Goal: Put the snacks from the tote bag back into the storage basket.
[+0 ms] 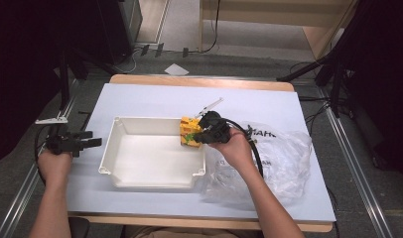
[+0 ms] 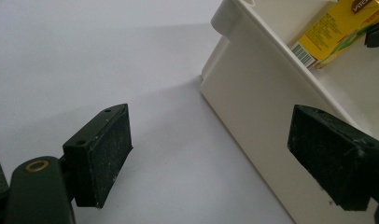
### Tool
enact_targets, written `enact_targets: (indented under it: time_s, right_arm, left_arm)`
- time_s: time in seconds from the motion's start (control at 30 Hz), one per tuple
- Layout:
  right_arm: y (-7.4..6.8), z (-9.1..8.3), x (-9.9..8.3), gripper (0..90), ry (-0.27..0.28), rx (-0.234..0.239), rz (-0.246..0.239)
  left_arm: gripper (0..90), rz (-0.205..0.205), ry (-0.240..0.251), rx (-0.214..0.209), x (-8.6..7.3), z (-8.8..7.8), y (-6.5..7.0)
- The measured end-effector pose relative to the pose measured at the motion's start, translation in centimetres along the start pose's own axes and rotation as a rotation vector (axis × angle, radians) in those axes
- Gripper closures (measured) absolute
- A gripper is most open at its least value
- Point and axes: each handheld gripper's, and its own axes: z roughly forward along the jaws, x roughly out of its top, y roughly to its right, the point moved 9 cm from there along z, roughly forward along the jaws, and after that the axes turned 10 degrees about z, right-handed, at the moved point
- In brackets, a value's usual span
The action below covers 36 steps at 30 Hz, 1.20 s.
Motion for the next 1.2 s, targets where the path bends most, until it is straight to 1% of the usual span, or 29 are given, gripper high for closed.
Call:
enact_targets:
  time_s: [0.2, 0.4, 0.67, 0.8, 0.9, 1.0, 1.13, 1.2]
  right_arm:
    - [0.2, -0.3, 0.0, 87.6, 0.001, 0.003, 0.009]
    - [0.4, -0.4, -0.1, 86.9, -0.003, 0.005, 0.007]
    - [0.2, -0.5, -0.3, 86.9, -0.014, 0.012, 0.002]
    - [0.1, -0.7, -0.4, 86.7, -0.012, 0.005, -0.004]
    - [-0.1, -0.9, -0.5, 86.6, -0.022, 0.003, -0.008]
    - [-0.4, -1.1, -0.4, 86.6, -0.021, -0.015, -0.021]
    - [-0.4, -1.5, -0.3, 86.5, -0.019, -0.025, -0.024]
    - [-0.1, -1.8, -0.3, 86.5, -0.017, -0.032, -0.02]
  left_arm:
    - [14.6, 0.001, -0.003, 0.0, 0.0, 0.0, 0.0]
    - [14.6, -0.001, -0.001, 0.001, 0.0, 0.0, 0.0]
    - [14.6, -0.003, 0.003, -0.001, 0.0, -0.1, 0.0]
    - [14.6, -0.003, 0.006, 0.0, 0.0, -0.1, 0.0]
    - [14.6, -0.003, 0.006, 0.0, 0.0, -0.1, 0.0]
    - [14.6, -0.004, 0.004, -0.001, 0.0, -0.1, 0.0]
    - [14.6, -0.003, 0.007, 0.0, 0.0, -0.1, 0.0]
    - [14.6, -0.003, 0.006, 0.0, 0.0, -0.1, 0.0]
